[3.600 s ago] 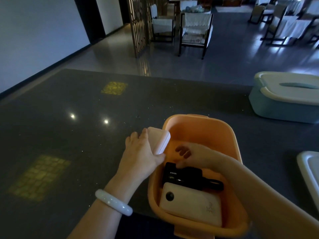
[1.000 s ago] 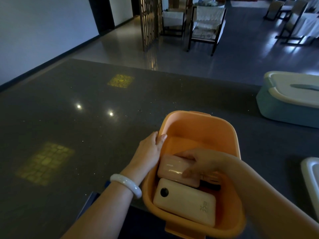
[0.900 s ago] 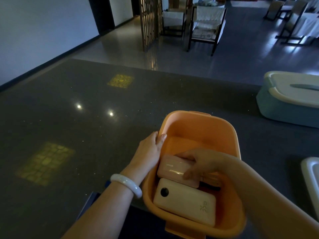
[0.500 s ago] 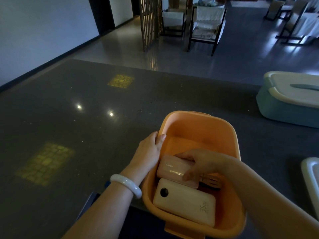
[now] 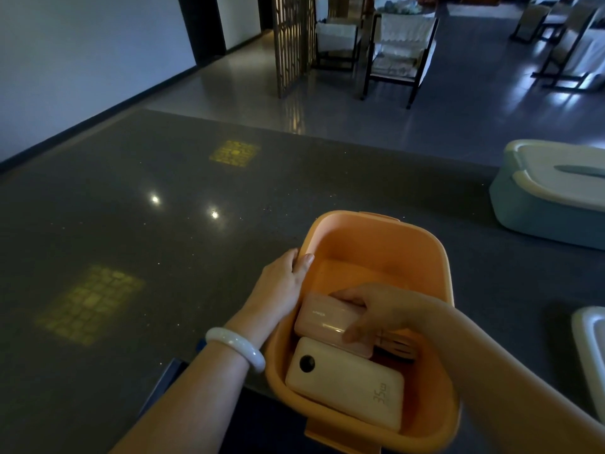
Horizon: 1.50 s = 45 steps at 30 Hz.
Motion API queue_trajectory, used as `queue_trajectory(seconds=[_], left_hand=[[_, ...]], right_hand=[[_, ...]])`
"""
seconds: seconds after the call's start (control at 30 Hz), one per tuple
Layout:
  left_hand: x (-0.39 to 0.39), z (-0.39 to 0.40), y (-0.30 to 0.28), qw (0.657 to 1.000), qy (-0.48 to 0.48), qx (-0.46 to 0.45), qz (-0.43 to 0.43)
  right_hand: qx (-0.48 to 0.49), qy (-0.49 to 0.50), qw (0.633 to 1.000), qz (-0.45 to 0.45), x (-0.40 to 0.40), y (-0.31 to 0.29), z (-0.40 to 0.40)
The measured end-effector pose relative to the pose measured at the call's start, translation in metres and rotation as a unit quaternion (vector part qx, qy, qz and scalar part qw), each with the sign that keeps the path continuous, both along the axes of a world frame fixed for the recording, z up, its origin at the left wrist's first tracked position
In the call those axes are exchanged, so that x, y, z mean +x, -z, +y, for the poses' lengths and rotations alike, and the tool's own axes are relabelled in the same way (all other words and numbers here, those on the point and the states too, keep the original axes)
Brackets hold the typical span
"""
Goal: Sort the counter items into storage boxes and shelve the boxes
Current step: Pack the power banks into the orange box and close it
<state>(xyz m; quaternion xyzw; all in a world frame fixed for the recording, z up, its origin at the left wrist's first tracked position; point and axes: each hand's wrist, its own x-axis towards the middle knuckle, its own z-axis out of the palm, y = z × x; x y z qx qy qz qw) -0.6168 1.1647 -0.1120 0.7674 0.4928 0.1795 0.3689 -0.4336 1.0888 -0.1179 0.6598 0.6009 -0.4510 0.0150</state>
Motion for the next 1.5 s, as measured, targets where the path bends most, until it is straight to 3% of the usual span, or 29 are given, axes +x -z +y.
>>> queue_trajectory(seconds=[0.27,0.37,0.47,0.6,0.8,1.0,1.23,1.5], left_hand=[[-0.003,-0.001,-0.012,0.999,0.029,-0.002,0.045],[-0.011,-0.001,-0.023,0.997,0.024,0.027,0.069],[-0.033,-0.001,-0.03,0.991,-0.033,0.051,0.119],[-0.086,-0.009,-0.033,0.964,-0.071,0.101,0.234],[-0.189,-0.049,-0.032,0.916,-0.169,0.066,0.359],[-0.299,-0.101,-0.025,0.864,-0.29,0.003,0.411],[-0.42,-0.14,-0.013,0.827,-0.392,-0.044,0.4],[-0.549,-0.126,-0.009,0.8,-0.45,-0.054,0.393]], right_hand=[[0.001,-0.052,0.998,-0.031,-0.009,-0.023,0.005],[0.101,-0.067,0.984,-0.128,-0.016,-0.048,0.014],[0.252,-0.048,0.932,-0.256,-0.03,-0.077,0.032],[0.372,-0.082,0.901,-0.208,-0.086,-0.095,0.066],[0.315,-0.342,0.865,-0.188,-0.211,-0.075,0.094],[0.262,-0.491,0.812,-0.175,-0.333,-0.053,0.09],[0.267,-0.574,0.756,-0.167,-0.467,-0.048,0.085],[0.253,-0.587,0.752,-0.162,-0.605,-0.048,0.116]])
